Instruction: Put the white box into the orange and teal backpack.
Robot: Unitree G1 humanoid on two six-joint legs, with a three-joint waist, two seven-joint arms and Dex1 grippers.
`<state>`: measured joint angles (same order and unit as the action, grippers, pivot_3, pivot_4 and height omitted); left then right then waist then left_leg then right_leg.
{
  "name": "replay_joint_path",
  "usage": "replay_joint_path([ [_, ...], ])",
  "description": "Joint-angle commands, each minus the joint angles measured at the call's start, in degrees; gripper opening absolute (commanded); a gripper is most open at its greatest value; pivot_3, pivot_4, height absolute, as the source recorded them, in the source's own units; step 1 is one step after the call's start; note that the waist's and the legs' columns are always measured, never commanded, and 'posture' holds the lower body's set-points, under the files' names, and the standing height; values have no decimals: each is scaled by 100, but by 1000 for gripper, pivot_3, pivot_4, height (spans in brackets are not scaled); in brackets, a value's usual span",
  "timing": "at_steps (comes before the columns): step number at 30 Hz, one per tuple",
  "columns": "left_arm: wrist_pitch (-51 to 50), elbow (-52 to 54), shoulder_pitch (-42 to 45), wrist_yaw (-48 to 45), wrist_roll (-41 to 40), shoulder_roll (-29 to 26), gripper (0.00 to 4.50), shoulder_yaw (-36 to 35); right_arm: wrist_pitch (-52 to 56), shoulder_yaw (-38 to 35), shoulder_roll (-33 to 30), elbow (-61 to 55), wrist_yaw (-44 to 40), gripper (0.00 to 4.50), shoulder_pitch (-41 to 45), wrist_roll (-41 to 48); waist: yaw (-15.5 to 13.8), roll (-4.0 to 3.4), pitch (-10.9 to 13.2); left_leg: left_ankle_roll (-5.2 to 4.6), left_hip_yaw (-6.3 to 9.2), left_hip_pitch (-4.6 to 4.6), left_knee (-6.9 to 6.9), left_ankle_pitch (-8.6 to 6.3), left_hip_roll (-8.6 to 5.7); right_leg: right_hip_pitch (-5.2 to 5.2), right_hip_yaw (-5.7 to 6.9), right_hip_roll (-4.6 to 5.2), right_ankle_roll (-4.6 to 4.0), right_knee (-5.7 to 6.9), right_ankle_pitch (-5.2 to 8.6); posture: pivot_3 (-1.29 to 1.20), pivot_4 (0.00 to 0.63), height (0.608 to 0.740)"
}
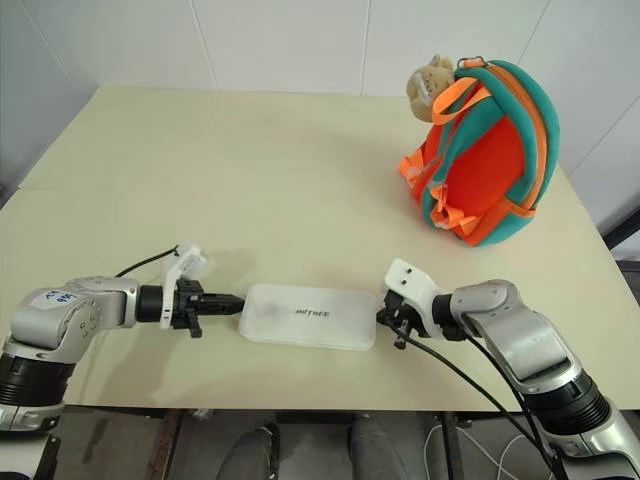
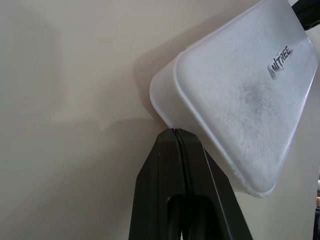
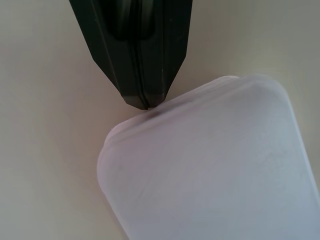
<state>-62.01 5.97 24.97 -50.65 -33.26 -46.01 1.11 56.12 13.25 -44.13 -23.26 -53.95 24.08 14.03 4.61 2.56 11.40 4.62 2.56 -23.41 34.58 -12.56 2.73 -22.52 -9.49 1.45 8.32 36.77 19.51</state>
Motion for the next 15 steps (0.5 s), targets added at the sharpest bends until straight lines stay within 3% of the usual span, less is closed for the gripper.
replay_joint_path([
  [1,-12,220,25,-167,-106,-28,17,67,-160,-45,-10,-186,16,0,-5,136,0,0,0,0,0,0,0,0,0,0,0,0,0,0,0,0,150,740],
  [12,487,40,-14,365,177,12,17,-455,-809,-136,-272,446,298,0,21,-345,-4,2,1,0,0,0,1,0,0,0,0,0,0,0,0,0,150,740],
  [15,307,-44,-1,342,-58,80,17,-668,-1002,-189,-349,638,347,0,44,-409,-5,2,1,0,0,-1,2,0,0,1,0,1,0,-1,0,0,150,740],
])
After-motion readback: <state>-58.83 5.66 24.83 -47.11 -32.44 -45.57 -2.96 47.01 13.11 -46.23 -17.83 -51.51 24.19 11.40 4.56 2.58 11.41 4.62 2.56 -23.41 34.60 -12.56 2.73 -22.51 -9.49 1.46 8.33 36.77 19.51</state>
